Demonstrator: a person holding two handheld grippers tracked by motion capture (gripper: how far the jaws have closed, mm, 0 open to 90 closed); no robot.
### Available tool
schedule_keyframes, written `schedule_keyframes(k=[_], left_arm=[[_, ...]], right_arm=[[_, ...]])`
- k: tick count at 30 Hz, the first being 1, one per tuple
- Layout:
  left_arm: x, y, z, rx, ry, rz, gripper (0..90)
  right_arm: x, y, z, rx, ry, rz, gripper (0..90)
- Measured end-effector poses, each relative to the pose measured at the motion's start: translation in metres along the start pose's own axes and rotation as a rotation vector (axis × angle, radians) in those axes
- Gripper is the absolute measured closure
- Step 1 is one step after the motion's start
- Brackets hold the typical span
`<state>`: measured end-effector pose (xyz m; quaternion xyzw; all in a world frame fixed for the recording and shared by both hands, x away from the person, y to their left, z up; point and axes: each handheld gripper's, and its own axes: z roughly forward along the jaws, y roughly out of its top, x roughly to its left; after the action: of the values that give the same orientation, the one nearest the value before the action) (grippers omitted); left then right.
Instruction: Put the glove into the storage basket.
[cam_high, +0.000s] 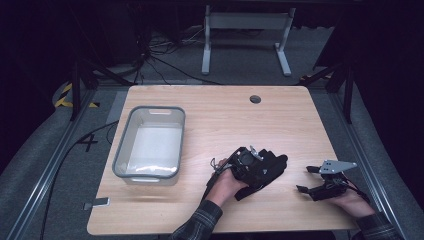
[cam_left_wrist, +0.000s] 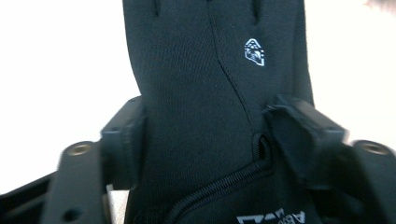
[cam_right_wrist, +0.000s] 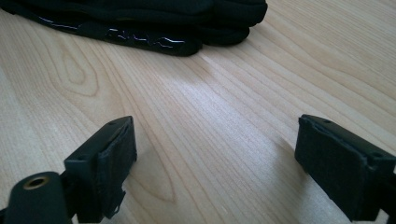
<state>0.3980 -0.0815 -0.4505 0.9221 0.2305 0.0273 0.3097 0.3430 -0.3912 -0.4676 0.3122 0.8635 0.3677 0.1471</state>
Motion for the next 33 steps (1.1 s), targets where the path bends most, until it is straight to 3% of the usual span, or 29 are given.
schedule_keyframes(k=[4, 11, 17, 25, 33], left_arm=[[0.001, 0.0, -0.002, 0.006, -0.021, 0.0, 50.4], [-0.001, 0.003, -0.005, 0.024, -0.024, 0.014, 65.7], [0.002, 0.006, -0.009, 0.022, -0.066, -0.022, 68.1], [0.001, 0.01, -0.021, -0.007, -0.085, -0.034, 69.1], [0.001, 0.015, -0.036, -0.036, -0.076, -0.032, 69.6]], right_arm=[[0.0, 0.0, 0.0, 0.0, 0.0, 0.0, 13.0], [0.0, 0.0, 0.0, 0.0, 0.0, 0.0, 13.0], [0.0, 0.0, 0.0, 0.0, -0.001, -0.001, 13.0], [0.0, 0.0, 0.0, 0.0, 0.0, 0.0, 13.0], [0.0, 0.0, 0.0, 0.0, 0.0, 0.0, 13.0]])
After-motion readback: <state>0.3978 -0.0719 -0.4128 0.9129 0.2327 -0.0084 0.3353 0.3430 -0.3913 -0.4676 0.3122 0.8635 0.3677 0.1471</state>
